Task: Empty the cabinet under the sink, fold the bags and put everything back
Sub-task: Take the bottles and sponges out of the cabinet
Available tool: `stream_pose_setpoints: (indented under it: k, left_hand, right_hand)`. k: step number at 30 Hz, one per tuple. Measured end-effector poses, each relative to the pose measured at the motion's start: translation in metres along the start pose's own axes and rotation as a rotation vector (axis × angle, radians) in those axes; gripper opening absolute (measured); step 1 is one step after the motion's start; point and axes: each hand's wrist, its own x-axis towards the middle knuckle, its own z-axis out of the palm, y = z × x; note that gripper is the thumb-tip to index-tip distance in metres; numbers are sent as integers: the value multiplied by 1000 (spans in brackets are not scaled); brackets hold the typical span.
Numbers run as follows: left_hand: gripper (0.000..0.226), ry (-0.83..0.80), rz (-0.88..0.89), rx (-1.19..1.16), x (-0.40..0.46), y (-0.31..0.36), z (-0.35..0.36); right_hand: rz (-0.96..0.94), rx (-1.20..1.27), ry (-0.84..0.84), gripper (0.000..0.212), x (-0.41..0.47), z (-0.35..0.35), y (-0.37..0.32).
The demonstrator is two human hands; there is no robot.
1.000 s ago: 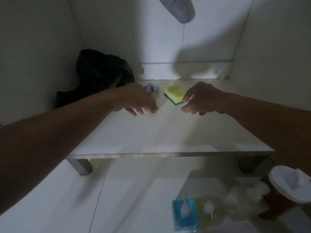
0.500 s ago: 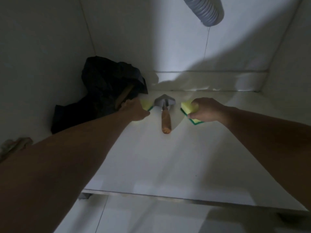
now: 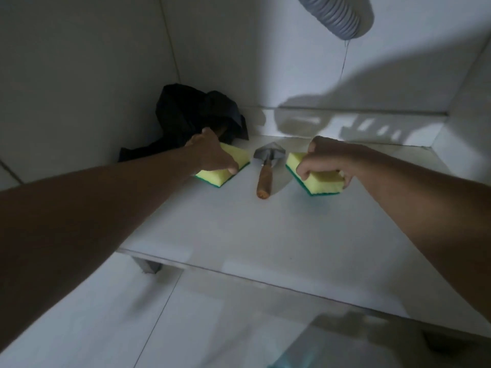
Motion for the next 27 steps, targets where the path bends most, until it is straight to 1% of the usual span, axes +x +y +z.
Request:
stream_pose_setpoints:
  k: [2,4,5,6,8,11,12,16,18,20,22,24,27]
  left_hand:
    - [84,-59,0,-18,-22,-6,-17]
    - [61,-146,4,-35,-39,-17,-29]
    - [55,-197,-6,-56,-47,-23,-33]
    - [54,-250,-18,-80,-55,-30,-38]
    - [60,-336,-38,-115,-75,-47,-44]
    - [68,-418,-14,-65,-109,-72,-47]
    - [70,-435,-6,-37,-120,-80,-47]
    - [82,-463,0,36,-159,-110,-36]
    - [81,-505,-11,43,-176,-122,-26]
    - [73,-561,-25,30,-192,-134,-14]
    - [69,-603,-17,57,-204,-146,2]
    - [72,-635,-17,99,-213,-158,23]
    - [83,-666,-84,162,-223,-175,57]
  right_hand:
    - [-10,32,-108,68,-17,-8,-10]
    - [-35,66,-196,65,-33,-13,-20]
    - [-47,74,-229,62,-41,-12,-26]
    - [-56,78,-258,60,-49,-11,-32]
    - [-65,86,-315,62,-69,-3,-45]
    - [-75,101,-366,72,-104,13,-61]
    - [-81,88,-381,71,-119,19,-67]
    - [-126,7,-420,53,-176,56,-90]
    - [-120,-11,-453,49,-197,78,-94]
    - [-93,-41,-495,49,-213,104,-93]
    - [-63,-76,-501,48,-222,132,-87]
    - [-16,-77,-516,51,-224,162,-78]
    - [98,-54,-532,57,-223,200,-60]
